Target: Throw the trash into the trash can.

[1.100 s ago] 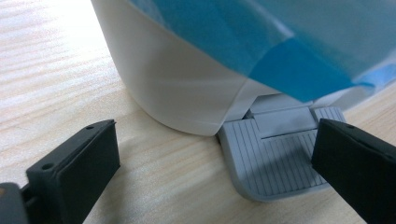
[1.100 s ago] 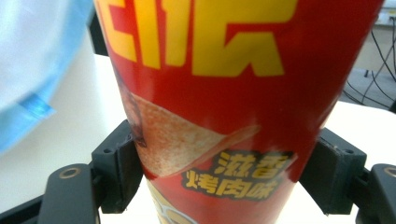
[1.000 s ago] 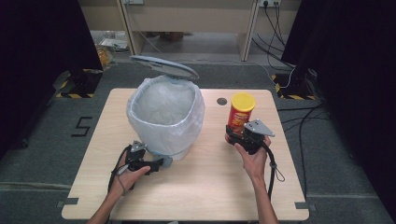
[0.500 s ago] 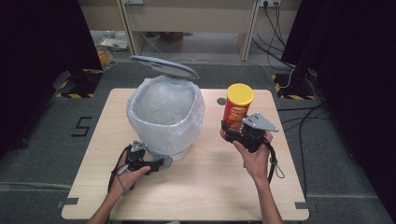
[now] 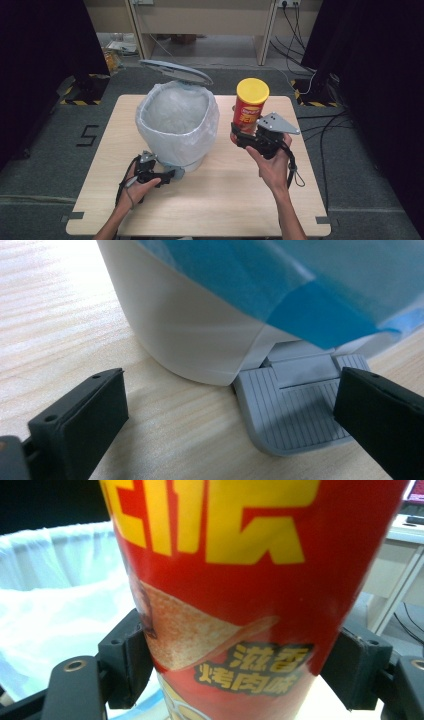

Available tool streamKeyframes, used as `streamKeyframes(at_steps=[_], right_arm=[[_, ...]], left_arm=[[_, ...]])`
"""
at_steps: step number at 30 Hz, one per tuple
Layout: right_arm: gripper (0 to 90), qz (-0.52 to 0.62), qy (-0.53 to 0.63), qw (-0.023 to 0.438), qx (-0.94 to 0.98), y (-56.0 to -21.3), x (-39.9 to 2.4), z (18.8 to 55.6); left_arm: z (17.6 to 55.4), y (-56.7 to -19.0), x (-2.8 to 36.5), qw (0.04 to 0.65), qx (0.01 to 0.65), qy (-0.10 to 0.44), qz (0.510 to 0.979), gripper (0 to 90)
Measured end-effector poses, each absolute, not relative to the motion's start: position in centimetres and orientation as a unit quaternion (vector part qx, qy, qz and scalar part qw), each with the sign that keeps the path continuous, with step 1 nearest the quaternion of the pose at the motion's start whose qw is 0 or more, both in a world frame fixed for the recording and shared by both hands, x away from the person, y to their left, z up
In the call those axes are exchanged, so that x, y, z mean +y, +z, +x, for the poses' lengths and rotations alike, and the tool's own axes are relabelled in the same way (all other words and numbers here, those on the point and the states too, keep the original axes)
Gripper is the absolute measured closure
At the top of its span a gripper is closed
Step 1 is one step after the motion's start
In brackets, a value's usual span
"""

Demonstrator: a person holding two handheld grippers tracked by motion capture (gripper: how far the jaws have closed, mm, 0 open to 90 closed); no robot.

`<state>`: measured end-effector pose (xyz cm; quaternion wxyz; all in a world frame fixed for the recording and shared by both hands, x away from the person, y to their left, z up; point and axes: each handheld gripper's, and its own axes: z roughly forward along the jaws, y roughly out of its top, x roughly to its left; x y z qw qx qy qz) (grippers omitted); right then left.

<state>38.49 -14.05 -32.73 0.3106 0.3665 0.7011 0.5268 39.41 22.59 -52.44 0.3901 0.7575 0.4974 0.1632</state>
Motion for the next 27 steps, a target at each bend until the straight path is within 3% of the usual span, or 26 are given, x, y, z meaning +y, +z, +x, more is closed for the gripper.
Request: streamKeyframes(at_steps=[20, 27], right_arm=[[24.5, 0.314, 0.556, 0.292, 0.712, -27.0, -10.3, 37.4], [24.5, 0.290, 0.565, 0.280, 0.720, -25.6, -7.3, 37.9]], left_arm=[[39.4, -52.4, 22.6, 0.388, 0.497, 0.161, 0.759, 0.2], [39.4, -52.4, 22.6, 0.389, 0.497, 0.161, 0.759, 0.2]])
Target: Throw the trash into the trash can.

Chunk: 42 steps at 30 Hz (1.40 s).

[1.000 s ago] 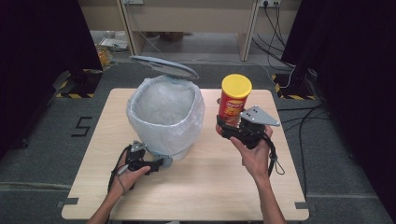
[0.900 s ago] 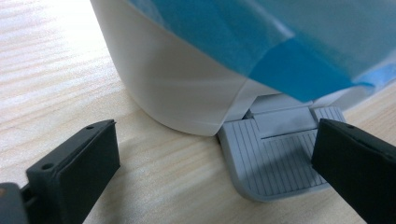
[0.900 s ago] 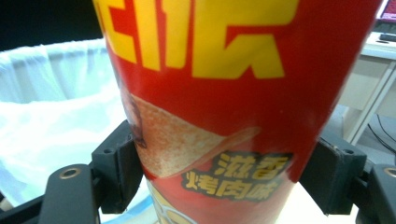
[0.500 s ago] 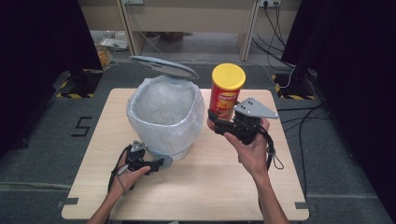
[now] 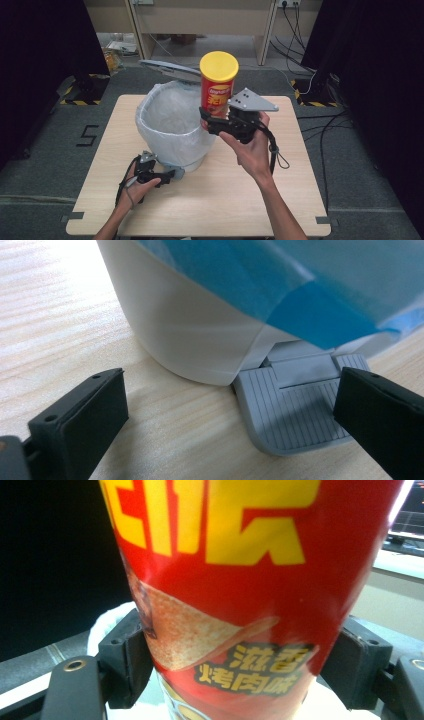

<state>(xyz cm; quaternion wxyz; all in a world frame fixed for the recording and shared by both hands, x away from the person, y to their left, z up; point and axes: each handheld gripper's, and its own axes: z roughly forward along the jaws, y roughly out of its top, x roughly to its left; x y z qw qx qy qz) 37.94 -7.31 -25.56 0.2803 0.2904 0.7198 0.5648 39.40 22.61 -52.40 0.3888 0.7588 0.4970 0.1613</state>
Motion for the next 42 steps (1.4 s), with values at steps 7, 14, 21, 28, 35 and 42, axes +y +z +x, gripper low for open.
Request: streamKeyframes(at_steps=[7, 14, 21, 28, 35, 42], right_arm=[[24.6, 0.281, 0.575, 0.266, 0.721, -25.2, -4.9, 39.0], [24.5, 0.274, 0.575, 0.261, 0.725, -25.5, -2.4, 40.1], [24.5, 0.272, 0.567, 0.264, 0.731, -26.4, -0.6, 40.9], [24.4, 0.270, 0.562, 0.270, 0.733, -27.3, 0.5, 41.4], [23.9, 0.270, 0.552, 0.257, 0.745, -28.2, 0.9, 41.8], [11.2, 0.279, 0.564, 0.235, 0.741, -27.8, 0.4, 41.4]], left_arm=[[39.4, -52.4, 22.6, 0.389, 0.496, 0.161, 0.759, 0.2], [39.4, -52.4, 22.6, 0.389, 0.496, 0.161, 0.760, 0.2], [39.4, -52.4, 22.7, 0.390, 0.495, 0.159, 0.760, 0.2], [39.4, -52.4, 22.7, 0.390, 0.495, 0.160, 0.760, 0.2], [39.4, -52.4, 22.7, 0.390, 0.494, 0.159, 0.761, 0.2], [39.4, -52.4, 22.7, 0.390, 0.494, 0.159, 0.761, 0.2]])
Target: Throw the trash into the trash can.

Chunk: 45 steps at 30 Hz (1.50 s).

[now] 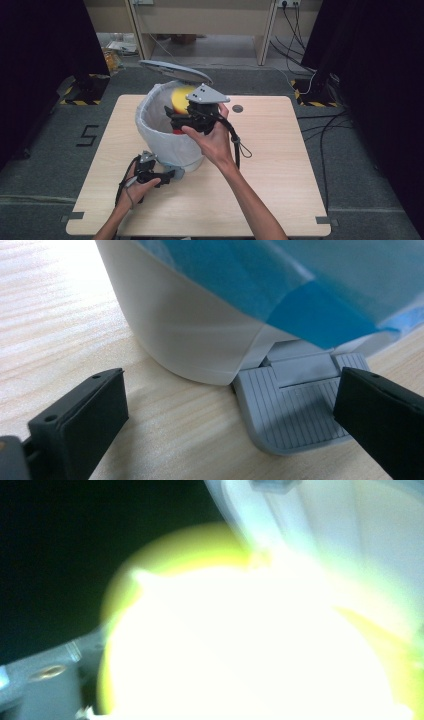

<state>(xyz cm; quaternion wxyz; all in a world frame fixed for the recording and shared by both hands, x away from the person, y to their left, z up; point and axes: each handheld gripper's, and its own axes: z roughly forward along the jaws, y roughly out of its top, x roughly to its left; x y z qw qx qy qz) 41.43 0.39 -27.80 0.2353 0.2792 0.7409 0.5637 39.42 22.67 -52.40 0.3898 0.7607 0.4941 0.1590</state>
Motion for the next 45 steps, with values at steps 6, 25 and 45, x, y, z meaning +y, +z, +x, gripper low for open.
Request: streamKeyframes(at_steps=[6, 25, 45], right_arm=[[14.7, 0.278, 0.572, 0.253, 0.729, -27.5, -0.8, 40.7], [14.9, 0.296, 0.557, 0.271, 0.727, -28.4, -6.6, 40.0], [15.3, 0.352, 0.534, 0.288, 0.713, -32.1, -13.7, 40.1]], left_arm=[[39.4, -52.4, 22.7, 0.390, 0.494, 0.160, 0.760, 0.3], [39.4, -52.4, 22.7, 0.390, 0.495, 0.160, 0.760, 0.3], [39.4, -52.4, 22.7, 0.391, 0.495, 0.161, 0.759, 0.3]])
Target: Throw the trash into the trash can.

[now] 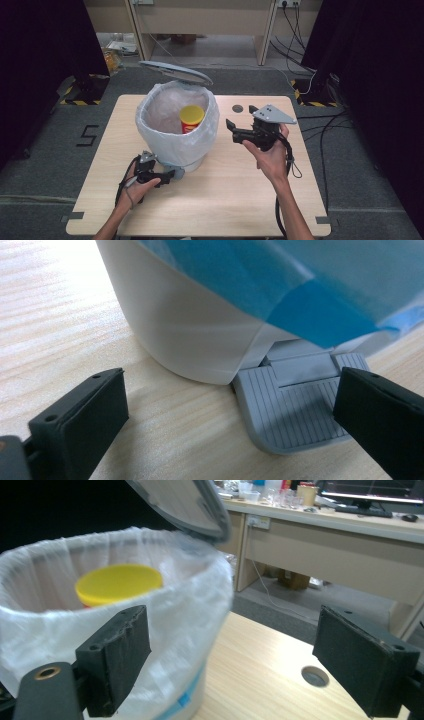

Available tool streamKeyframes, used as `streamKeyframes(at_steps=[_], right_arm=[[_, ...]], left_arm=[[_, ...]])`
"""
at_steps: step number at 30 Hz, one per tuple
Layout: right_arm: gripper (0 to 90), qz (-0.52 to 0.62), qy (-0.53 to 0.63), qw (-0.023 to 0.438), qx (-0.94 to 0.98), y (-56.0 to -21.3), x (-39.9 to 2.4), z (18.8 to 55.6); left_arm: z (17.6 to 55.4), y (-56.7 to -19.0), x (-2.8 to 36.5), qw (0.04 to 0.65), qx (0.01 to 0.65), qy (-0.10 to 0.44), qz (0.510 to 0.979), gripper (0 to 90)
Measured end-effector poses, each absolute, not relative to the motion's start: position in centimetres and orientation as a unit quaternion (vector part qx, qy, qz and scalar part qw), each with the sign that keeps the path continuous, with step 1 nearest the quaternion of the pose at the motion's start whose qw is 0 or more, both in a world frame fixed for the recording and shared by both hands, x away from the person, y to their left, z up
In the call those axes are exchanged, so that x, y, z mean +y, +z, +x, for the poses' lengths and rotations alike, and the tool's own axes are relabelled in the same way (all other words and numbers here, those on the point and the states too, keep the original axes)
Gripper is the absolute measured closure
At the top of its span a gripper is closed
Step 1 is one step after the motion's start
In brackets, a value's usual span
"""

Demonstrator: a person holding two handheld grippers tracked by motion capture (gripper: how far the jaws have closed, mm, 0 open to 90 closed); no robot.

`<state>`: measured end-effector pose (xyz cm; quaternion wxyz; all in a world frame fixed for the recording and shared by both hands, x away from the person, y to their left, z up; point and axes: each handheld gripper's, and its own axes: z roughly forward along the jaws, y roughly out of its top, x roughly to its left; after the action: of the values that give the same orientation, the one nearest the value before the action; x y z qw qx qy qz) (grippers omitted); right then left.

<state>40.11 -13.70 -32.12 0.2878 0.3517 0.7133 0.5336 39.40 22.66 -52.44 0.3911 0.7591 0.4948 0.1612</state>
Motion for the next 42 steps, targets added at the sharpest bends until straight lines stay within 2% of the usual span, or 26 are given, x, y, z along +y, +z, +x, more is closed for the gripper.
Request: streamKeyframes(at_steps=[22, 42], right_arm=[[15.6, 0.404, 0.505, 0.279, 0.709, -38.7, -18.3, 40.5], [15.6, 0.439, 0.476, 0.254, 0.718, -44.8, -19.5, 39.8]], left_arm=[[39.4, -52.4, 22.7, 0.390, 0.494, 0.162, 0.760, 0.3], [39.4, -52.4, 22.7, 0.389, 0.494, 0.162, 0.760, 0.3]])
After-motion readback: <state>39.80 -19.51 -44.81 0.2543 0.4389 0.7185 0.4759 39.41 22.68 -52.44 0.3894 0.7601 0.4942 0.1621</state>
